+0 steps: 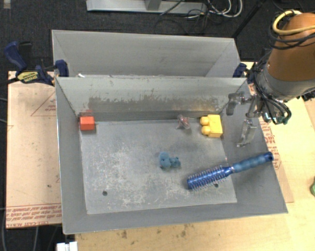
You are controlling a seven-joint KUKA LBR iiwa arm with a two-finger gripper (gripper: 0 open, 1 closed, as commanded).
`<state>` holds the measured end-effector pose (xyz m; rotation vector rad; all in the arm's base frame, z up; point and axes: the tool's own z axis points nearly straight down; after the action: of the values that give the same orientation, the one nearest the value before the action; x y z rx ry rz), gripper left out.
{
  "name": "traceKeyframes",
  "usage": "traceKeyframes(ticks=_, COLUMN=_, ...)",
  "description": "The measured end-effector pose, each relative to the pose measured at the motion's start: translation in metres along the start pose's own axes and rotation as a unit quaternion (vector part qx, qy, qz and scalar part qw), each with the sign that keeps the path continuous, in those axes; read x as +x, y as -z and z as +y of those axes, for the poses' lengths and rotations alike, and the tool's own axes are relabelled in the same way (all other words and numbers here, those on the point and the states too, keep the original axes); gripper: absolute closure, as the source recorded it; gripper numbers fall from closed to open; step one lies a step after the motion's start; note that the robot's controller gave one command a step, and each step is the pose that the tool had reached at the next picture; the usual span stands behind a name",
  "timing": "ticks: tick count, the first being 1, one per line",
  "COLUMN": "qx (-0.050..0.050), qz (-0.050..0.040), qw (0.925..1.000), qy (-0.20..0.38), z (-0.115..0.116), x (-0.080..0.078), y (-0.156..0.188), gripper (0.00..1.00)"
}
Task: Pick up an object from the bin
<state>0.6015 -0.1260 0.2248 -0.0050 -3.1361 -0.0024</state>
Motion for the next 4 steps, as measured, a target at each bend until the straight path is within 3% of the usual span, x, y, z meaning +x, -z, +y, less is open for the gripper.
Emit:
traceKeyframes(ticks=1, qx=-0.004, qz=-0.0023, qw=0.9941, qy=0.108, z=-0.013, x=0.054, y=-0.104, gripper=0.0)
traceKeyframes(ticks=2, qx=0.0, qz=-0.0097, qw=0.9945, qy=0.105, z=-0.011, x=0.05, y=-0.104, gripper=0.0)
traceKeyframes(ticks=4, qx=0.001, qz=-0.0062, qw=0.9907, qy=0.136, z=-0.013, x=0.056, y=-0.116, gripper=0.0)
